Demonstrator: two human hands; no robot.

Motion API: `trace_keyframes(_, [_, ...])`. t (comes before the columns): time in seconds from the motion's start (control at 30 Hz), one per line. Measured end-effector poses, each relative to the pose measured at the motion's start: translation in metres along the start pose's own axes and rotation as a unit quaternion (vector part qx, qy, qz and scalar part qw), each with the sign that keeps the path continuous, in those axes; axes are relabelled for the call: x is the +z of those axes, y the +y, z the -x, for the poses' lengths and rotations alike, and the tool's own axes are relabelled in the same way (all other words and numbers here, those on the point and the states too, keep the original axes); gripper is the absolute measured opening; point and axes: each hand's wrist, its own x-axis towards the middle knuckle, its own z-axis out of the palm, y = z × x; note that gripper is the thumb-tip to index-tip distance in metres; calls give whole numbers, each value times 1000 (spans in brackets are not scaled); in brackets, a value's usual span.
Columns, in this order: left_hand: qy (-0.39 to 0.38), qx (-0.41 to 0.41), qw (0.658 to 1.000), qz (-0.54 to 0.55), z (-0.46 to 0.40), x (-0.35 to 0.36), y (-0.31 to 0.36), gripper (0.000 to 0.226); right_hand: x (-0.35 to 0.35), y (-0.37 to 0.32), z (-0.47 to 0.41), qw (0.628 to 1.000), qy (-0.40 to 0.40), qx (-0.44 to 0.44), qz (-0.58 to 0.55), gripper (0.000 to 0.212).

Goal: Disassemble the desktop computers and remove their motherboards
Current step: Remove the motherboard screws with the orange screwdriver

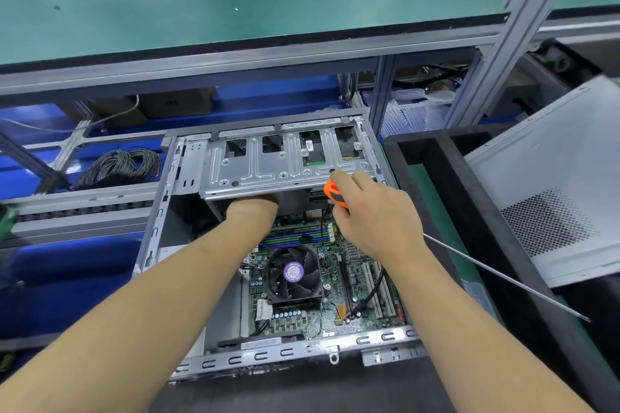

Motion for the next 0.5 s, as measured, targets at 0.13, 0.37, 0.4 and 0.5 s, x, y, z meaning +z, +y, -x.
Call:
trace_keyframes(0.13, [36,48,998,-8,36,0,6,24,1,0,-1,999,-24,-14,29,35])
trace_keyframes(0.37, [89,151,973,149,85,-47,21,38,-27,12,-5,999,-13,11,-44,36])
trace_keyframes(0.4, [111,172,964,170,89,-55,30,38,-34,20,-4,996,15,36,-75,32])
trace_keyframes(0.5, [160,245,933,209,98,-70,75,29,-51,66,6,964,40,179,-193,26])
